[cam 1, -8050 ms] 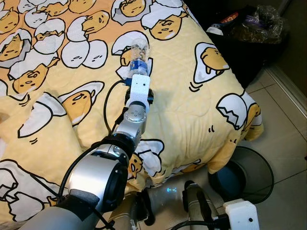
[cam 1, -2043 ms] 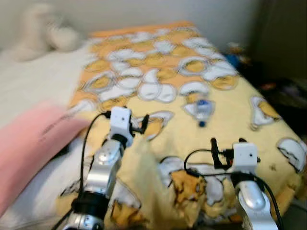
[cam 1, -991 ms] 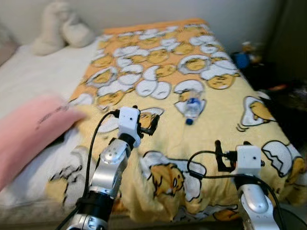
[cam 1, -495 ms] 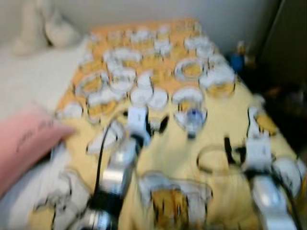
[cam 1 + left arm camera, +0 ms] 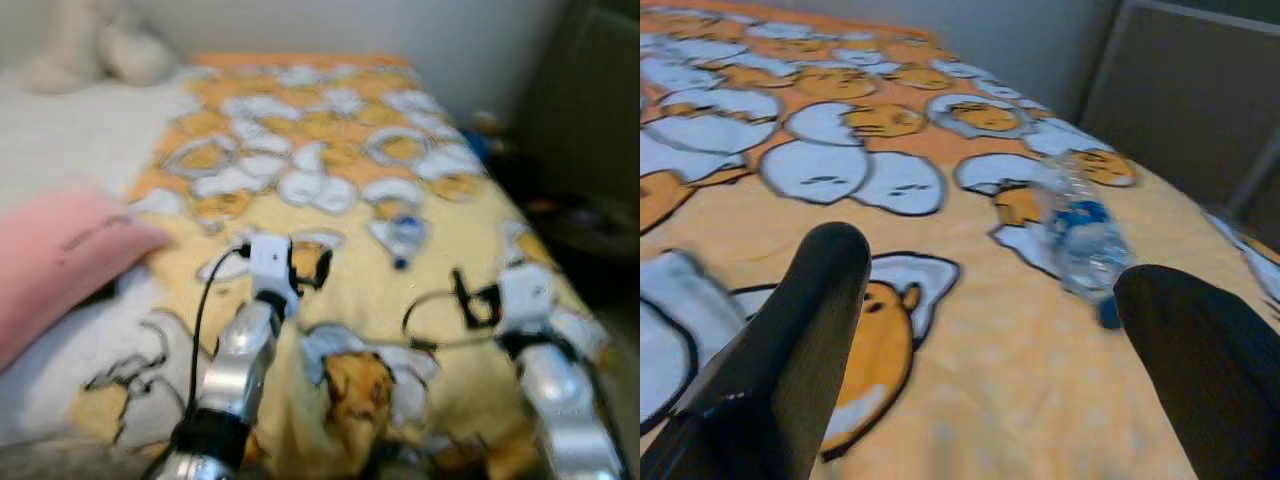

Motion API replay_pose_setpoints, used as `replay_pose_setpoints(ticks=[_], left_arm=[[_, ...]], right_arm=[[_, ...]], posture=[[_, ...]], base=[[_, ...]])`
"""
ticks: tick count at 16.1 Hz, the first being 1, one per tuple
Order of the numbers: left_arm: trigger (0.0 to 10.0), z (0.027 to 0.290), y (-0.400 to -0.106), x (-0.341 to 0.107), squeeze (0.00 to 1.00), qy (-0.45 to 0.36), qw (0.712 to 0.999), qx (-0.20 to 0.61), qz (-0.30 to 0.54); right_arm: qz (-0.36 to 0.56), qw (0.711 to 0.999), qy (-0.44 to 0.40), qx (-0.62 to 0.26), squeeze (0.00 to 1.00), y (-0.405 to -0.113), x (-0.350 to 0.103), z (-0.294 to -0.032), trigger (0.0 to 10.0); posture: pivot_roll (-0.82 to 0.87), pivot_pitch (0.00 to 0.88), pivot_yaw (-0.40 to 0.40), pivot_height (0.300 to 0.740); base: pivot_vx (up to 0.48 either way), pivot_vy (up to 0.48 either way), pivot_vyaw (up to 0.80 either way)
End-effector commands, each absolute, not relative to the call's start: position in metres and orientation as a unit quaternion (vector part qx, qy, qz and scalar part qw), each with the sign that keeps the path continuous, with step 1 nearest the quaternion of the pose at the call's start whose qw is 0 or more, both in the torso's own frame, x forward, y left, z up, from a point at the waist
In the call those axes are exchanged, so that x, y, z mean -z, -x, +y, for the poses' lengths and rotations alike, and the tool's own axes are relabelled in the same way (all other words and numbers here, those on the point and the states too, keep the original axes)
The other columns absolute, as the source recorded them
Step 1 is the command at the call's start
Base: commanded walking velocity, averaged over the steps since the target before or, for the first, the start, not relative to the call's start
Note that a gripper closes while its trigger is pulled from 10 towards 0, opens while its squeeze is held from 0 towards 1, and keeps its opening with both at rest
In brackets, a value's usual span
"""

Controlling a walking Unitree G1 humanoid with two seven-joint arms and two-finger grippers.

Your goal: Clean up the room

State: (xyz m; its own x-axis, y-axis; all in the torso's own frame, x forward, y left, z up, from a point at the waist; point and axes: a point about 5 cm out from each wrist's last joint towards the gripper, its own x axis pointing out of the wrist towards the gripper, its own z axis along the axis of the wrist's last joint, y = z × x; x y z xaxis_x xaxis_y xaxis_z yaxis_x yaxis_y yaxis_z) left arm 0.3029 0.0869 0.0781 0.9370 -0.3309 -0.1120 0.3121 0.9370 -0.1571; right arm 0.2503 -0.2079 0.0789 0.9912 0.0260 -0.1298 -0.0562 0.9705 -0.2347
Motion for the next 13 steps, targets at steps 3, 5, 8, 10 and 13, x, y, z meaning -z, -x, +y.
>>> replay_pose_setpoints(ticks=[3,5,8,10,13], left_arm=[[10.0,0.087,-0.308,-0.087,0.00,0.063,0.983,0.166,0.050],[10.0,0.088,-0.310,-0.088,0.00,0.051,0.984,0.166,0.047],[10.0,0.089,-0.313,-0.090,0.00,0.043,0.984,0.164,0.046],[10.0,0.087,-0.314,-0.091,0.00,0.031,0.985,0.164,0.044],[10.0,0.079,-0.317,-0.098,0.00,0.017,0.980,0.196,0.030]], right_arm=[[0.061,0.992,0.111,-0.018,0.00,-0.254,-0.080,-0.206,10.0],[0.059,0.992,0.107,-0.011,0.00,-0.255,-0.080,-0.206,10.0],[0.059,0.993,0.104,-0.007,0.00,-0.251,-0.077,-0.205,10.0],[0.058,0.993,0.101,0.000,0.00,-0.251,-0.077,-0.207,10.0],[0.056,0.994,0.093,0.018,0.00,-0.253,-0.076,-0.210,10.0]], posture=[[-0.22,0.000,0.026,0.730],[-0.23,0.000,0.038,0.730],[-0.24,0.000,0.052,0.730],[-0.23,0.000,0.062,0.730],[-0.24,0.000,0.103,0.730]], base=[[0.456,0.000,0.00],[0.240,0.000,0.00],[0.000,0.000,0.00],[0.000,0.000,0.00],[0.000,0.000,0.00]])
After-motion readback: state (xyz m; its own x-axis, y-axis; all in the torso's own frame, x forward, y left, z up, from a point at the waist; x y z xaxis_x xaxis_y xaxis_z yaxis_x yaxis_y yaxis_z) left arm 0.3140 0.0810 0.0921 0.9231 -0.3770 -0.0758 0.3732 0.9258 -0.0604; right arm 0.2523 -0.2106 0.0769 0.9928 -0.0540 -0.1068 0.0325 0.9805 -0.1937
